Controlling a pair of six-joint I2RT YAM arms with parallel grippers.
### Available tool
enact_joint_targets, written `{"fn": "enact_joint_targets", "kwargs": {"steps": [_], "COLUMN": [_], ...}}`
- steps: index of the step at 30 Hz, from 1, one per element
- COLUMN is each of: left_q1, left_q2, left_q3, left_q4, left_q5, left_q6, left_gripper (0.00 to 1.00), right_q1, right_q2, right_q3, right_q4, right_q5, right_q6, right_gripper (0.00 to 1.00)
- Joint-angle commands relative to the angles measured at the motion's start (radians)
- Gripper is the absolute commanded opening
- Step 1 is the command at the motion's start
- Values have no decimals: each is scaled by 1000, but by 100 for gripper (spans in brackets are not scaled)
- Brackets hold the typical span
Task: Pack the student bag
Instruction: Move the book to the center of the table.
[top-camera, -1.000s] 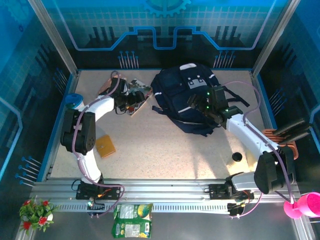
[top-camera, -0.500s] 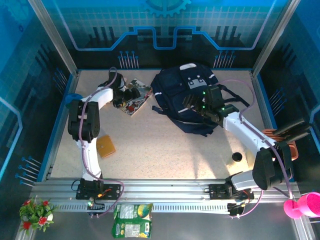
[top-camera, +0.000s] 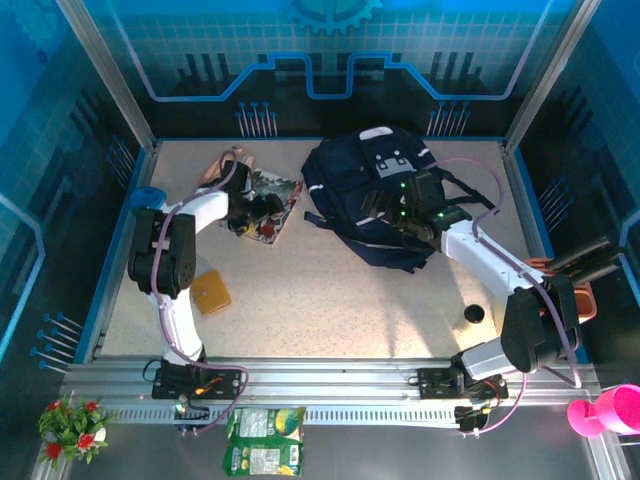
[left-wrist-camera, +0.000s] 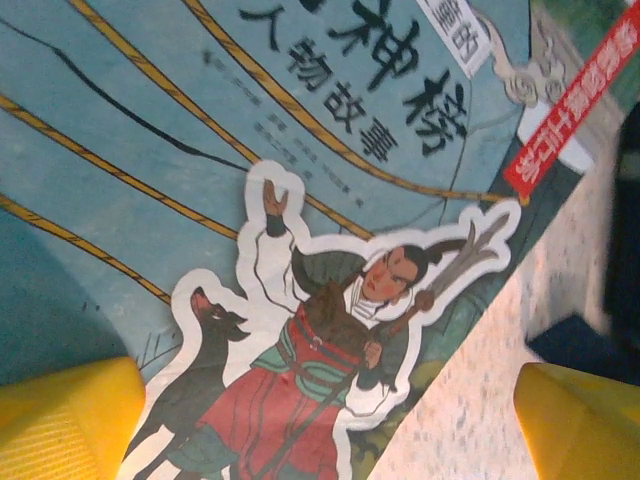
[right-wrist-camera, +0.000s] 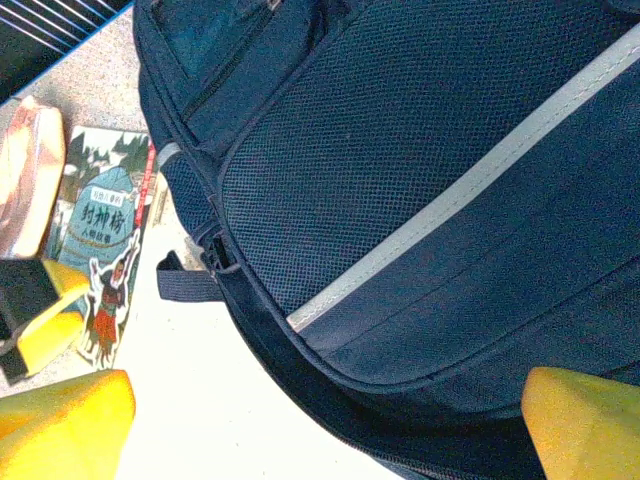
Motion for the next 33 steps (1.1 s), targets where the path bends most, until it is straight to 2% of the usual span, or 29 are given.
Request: {"fn": "enact_joint_targets", "kwargs": {"steps": [1,8,11,14,17,23,27,30,33], "left_q1": [-61,-192,-233,-232,-202,-67,27,64,95], "left_q2": [-76,-246,-272,-310,-349,-433,-467,-474,-456], "left_q3": [-119,-338,-371,-391,-381,-388,-391,-414,-431], "left_q4": [-79,41,93,145,132,59,-18,-13,3], "left_q5": [11,74,142,179,174,120,45,13,21], "left_q6": [-130,-317,-338,-331,-295,-223,-164,-141,-125], "left_gripper": [97,97,97,97,97,97,97,97,97], "right_q1": [21,44,58,71,84,148,207,245,277], "right_q2": [22,68,86,102,113,174,271,357,434], "right_q3": [43,74,87,98,107,146,229,294,351], "right_q4": [-5,0,2,1,-1,-3,-45,-70,-78], "right_q5": [-15,-28,-32,-39,-47,-99,-146,-186,-244], "right_q6": [-11,-12,-13,-17,-27,-57,-76,-84,-94], "right_gripper": [100,100,100,100,100,98,90,85,77]}}
